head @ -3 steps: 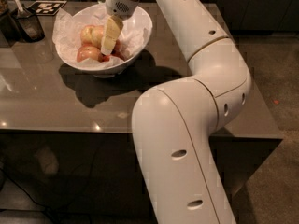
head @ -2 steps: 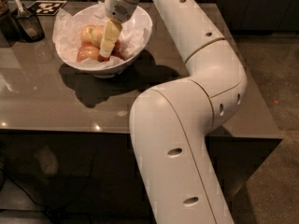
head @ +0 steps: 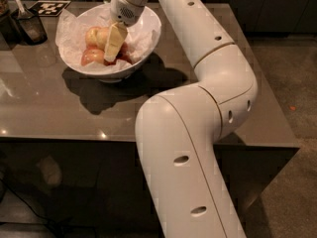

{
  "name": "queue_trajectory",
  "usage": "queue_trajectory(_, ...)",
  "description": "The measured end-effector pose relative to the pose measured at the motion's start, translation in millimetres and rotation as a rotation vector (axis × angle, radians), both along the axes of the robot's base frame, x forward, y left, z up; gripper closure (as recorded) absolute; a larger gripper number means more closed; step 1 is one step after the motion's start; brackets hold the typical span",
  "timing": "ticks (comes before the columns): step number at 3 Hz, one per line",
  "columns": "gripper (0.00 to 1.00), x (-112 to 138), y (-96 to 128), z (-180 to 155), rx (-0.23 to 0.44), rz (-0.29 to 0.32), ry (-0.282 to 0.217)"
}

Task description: Pick apple from white bowl

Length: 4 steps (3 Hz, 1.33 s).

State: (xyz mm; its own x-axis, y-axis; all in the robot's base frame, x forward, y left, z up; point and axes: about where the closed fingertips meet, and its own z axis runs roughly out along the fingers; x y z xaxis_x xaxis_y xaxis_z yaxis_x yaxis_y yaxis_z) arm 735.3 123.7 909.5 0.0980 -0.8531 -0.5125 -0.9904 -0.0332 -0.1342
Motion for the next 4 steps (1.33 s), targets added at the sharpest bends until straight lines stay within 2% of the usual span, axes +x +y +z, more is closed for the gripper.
queue_trajectory(3,0.89,0.1,0.0,0.1,0.000,0.000,0.000)
queue_trajectory(4,1.00,5.8,-0.3,9.3,0.016,-0.022,-0.036)
